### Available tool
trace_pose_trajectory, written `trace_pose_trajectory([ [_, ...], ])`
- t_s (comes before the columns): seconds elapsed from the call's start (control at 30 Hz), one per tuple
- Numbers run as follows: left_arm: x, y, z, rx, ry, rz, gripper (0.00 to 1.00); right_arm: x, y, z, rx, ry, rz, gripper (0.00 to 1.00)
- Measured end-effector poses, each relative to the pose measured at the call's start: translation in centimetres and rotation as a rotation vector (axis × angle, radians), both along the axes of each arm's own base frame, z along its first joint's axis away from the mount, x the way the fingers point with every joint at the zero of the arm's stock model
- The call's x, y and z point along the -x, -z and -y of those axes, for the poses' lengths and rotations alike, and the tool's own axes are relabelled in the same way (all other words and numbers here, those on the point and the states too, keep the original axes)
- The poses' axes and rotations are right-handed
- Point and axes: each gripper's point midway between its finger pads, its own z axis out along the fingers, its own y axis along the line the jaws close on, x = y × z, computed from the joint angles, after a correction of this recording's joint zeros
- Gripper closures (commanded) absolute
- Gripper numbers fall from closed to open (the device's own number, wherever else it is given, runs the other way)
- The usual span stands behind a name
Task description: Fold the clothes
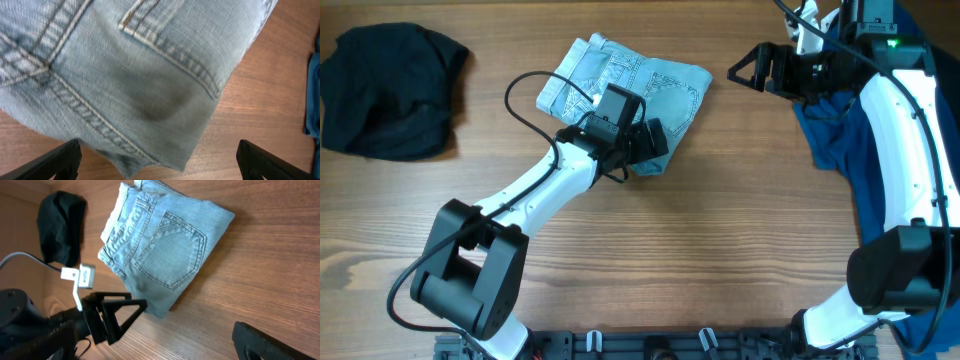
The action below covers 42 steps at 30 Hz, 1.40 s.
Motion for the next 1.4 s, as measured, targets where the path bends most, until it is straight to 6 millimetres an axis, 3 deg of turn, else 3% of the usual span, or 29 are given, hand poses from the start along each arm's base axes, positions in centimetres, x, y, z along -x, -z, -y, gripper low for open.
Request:
trace_pose_trajectory([
  [0.23,-0.1,0.4,-1.2,-0.064,-0.031,0.006,0.0,0.5,-0.6,2.4,0.009,0.049,-0.004,0.0],
  [0.6,-0.1,0.4,-1.2,-0.063,-0.028,0.005,0.03,0.9,-0.9,2.5,0.011,0.051,-0.005,0.0],
  [0.63,-0.2,0.3,-1.0,-0.053,-0.023,0.012,0.05,1.0,-0.9,2.5,0.011,0.052,-0.007,0.0],
  [0.77,-1.3,-0.5,-0.4,0.009,-0.055,0.041,0.0,1.3,-0.8,2.4,0.01,0.051,-0.023,0.0],
  [0.83,-2.2,-0.9,-0.9,0.045,-0.118,0.044,0.06,1.3,-0.8,2.4,0.01,0.051,-0.026,0.0],
  [1.07,-1.6,2.8,-4.0,0.003,-0.253,-0.106,0.07,1.4,-0.7,2.6,0.012,0.049,-0.028,0.0],
  [1.27,-1.7,2.9,-4.4,0.006,-0.31,-0.115,0.07,1.4,-0.7,2.9,0.014,0.055,-0.025,0.0],
  [1.4,-2.8,1.9,-3.0,0.064,-0.306,-0.061,0.18,1.1,-0.8,3.0,0.016,0.053,-0.011,0.0],
])
